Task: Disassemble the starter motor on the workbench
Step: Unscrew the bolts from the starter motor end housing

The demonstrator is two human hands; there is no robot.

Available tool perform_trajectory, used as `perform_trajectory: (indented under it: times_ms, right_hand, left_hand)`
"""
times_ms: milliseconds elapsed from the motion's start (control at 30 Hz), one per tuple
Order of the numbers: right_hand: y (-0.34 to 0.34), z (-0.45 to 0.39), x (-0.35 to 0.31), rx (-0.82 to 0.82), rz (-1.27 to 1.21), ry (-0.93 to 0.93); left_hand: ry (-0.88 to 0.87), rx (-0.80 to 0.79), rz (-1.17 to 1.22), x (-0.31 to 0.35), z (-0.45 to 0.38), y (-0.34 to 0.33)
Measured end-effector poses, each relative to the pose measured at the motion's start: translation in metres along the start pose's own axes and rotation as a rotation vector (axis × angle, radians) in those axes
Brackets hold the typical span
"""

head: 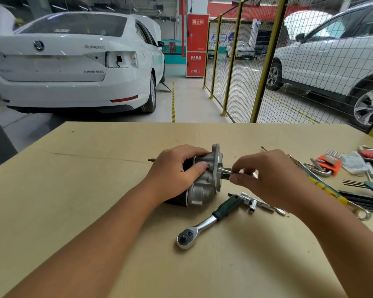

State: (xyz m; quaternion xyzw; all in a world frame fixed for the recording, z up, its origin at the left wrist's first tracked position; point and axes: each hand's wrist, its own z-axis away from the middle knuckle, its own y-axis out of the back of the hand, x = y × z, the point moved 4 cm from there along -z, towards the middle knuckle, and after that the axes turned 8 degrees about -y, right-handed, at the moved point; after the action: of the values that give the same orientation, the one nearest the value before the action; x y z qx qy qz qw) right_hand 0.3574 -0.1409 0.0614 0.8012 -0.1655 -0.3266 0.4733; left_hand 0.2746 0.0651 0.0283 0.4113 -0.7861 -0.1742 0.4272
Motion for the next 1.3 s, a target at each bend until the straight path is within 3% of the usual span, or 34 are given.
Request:
perform_trajectory:
  times_ms: [333,533,867,1200,1300]
  right_hand:
    - [0.0055,-0.0036,0.0029,-0.085,0.082,0.028]
    - [0.0056,-0.0019,-0.0014,-0.004,0.182,-0.012]
    - [0.0059,-0.0012,0.0054,-0.065,-0.103,-0.054]
    - [0.0058,-0.0009,-0.0027,0.002,0.133,-0.007]
    - [0.0070,-0.0016,-0.0011,0.023,0.083,-0.012]
  left_hand:
    - [0.008,0.004,0.006,-0.0010,-0.0001,-0.0009]
    - [-0.002,0.002,0.006,-0.0002,0.0002,-0.0007]
    - [-0.008,0.017,0.016,-0.0005,-0.0008,-0.0017]
    - [-0.009,0.009,0.014,-0.0010,0.0000,-0.0009]
    - [-0.008,0.004,0.005,-0.0021,-0.0001,-0.0019]
